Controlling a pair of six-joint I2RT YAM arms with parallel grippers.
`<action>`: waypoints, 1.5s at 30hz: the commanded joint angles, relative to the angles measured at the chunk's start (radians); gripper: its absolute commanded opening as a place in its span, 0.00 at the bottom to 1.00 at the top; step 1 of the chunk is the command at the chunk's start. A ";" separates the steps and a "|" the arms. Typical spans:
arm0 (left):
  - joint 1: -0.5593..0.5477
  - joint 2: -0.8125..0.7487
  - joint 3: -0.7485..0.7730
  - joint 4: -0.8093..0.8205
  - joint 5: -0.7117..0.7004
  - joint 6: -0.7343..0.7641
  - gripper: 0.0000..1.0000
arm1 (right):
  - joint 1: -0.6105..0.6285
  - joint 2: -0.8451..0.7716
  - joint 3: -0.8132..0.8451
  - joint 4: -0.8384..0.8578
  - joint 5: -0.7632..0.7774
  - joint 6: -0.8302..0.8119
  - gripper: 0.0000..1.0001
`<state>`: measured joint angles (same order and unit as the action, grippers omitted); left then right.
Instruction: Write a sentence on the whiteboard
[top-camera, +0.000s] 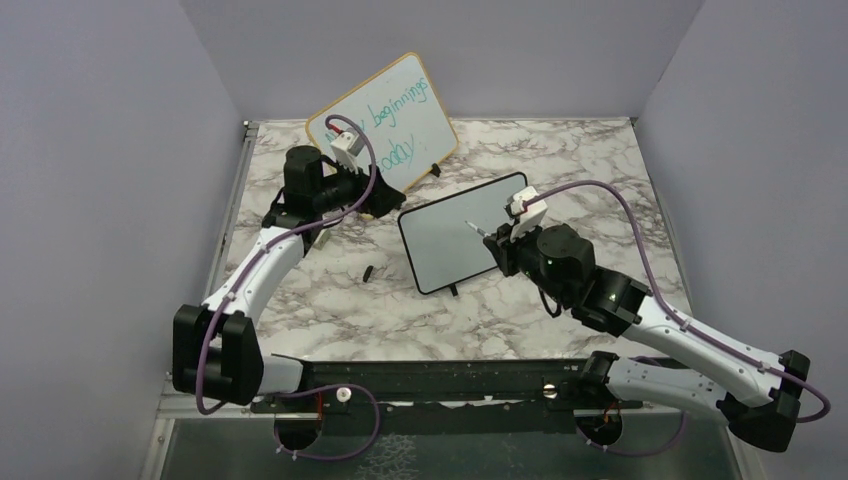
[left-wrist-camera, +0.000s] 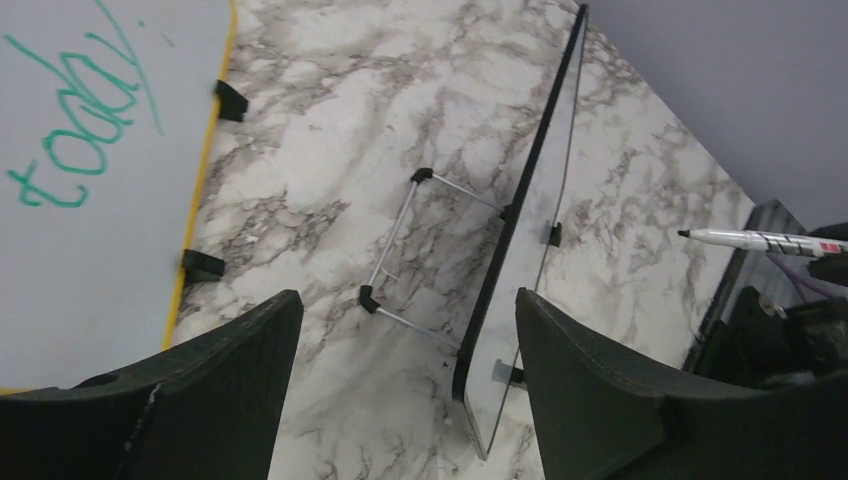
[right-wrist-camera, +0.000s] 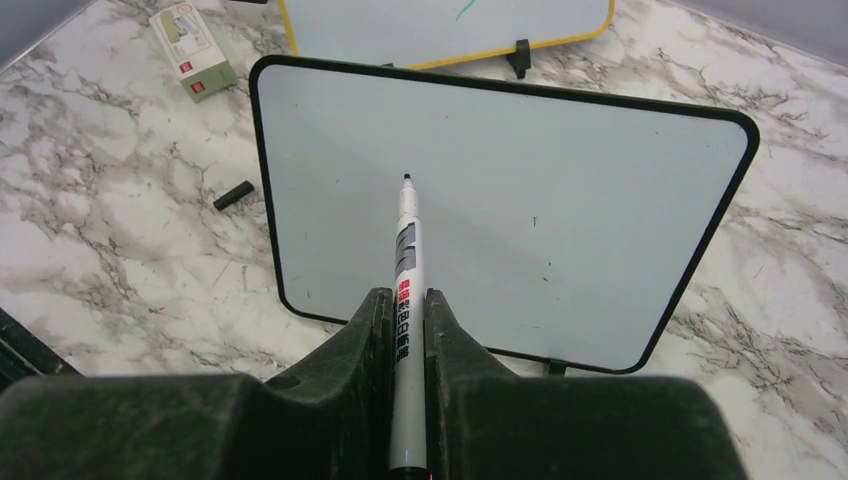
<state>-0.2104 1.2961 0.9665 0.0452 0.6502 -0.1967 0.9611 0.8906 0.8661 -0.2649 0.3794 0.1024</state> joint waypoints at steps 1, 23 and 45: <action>-0.002 0.079 0.059 0.067 0.281 -0.026 0.73 | 0.002 0.028 0.036 -0.013 0.003 -0.026 0.00; -0.035 0.262 0.080 0.110 0.468 -0.057 0.32 | 0.002 0.098 0.065 0.043 -0.147 -0.048 0.01; -0.041 0.236 0.032 0.069 0.526 0.028 0.00 | 0.197 0.177 -0.004 0.254 0.101 -0.093 0.00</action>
<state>-0.2462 1.5627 1.0077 0.1246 1.1141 -0.2123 1.1183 1.0393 0.8757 -0.0956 0.3439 0.0376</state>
